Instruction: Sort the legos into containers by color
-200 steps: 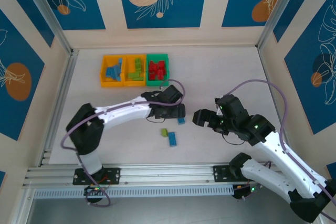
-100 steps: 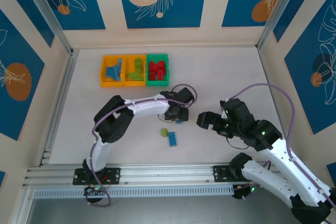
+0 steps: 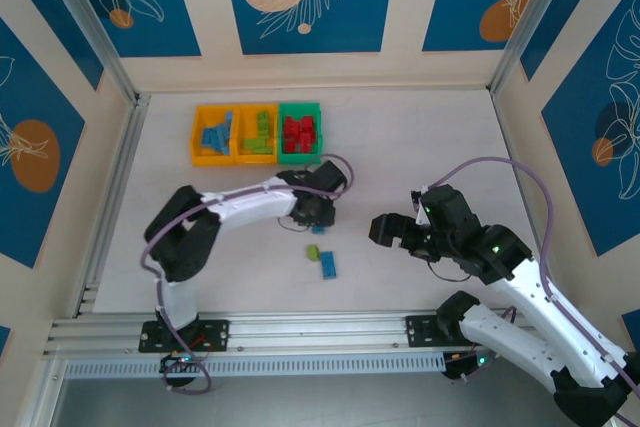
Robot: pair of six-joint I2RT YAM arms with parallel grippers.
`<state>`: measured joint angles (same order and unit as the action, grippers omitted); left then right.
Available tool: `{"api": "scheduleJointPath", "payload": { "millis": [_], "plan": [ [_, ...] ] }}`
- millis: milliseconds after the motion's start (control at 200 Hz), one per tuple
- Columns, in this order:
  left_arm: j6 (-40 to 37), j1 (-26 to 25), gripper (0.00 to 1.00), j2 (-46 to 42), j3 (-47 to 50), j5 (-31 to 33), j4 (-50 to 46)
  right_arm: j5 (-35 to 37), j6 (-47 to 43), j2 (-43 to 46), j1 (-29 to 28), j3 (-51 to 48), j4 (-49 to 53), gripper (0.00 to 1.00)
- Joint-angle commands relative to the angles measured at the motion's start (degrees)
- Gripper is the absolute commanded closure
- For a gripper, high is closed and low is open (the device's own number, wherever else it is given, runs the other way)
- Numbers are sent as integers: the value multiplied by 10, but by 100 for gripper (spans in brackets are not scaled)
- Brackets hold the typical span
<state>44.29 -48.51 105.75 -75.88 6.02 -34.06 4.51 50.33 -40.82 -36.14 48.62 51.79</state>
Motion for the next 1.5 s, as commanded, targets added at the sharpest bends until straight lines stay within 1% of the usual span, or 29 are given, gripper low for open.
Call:
{"api": "scheduleJointPath", "payload": {
  "millis": [0,65,125,195,260,305,365,480,520,585,640,720,815,890,980,1100,1160,1260,1320,1410,1495],
  "plan": [
    [-43,85,78,-105,9,57,-16,-3,-7,3,2,-4,2,4],
    [-85,145,77,-137,14,75,3,0,-5,4,2,-6,5,4],
    [-135,191,77,-145,6,129,17,-1,-3,4,2,-9,3,4],
    [-204,233,77,-127,-23,207,32,-4,0,5,2,-12,-3,4],
    [-256,269,76,-89,-61,241,43,-7,2,5,2,-14,-8,4],
    [-278,296,75,-56,-92,236,45,-8,2,5,2,-14,-8,4],
    [-291,328,74,-3,-147,213,35,-8,1,5,1,-12,-8,4],
    [-290,370,71,98,-256,173,-4,-4,-3,6,2,-5,4,4],
    [-293,380,68,123,-287,162,-11,-3,-4,7,1,-2,7,4],
    [-303,388,60,151,-328,156,-21,0,-3,10,1,-2,9,4],
    [-312,391,55,162,-354,157,-30,-1,-3,13,1,-3,11,4],
    [-319,391,44,154,-362,156,-34,0,0,19,1,-9,11,4],
    [-303,391,41,116,-345,135,-44,-2,4,22,1,-18,5,4],
    [-276,387,43,57,-301,111,-42,-6,4,20,1,-24,-7,4],
    [-246,374,46,-46,-218,69,-22,-9,2,11,-1,-29,-21,4],
    [-242,333,50,-195,-106,11,1,-4,0,-24,-14,-28,-31,5],
    [-256,299,51,-267,-62,-10,5,-6,-5,-48,-28,-30,-41,5],
    [-292,233,51,-371,7,-52,10,3,-11,-96,-67,-28,-62,6],
    [-313,206,48,-420,37,-101,5,13,-14,-130,-96,-24,-76,7],
    [-355,192,47,-471,51,-173,-36,27,-17,-188,-138,-14,-98,8],
    [-409,191,47,-498,44,-204,-90,43,-20,-243,-169,4,-108,8]
  ]
}}
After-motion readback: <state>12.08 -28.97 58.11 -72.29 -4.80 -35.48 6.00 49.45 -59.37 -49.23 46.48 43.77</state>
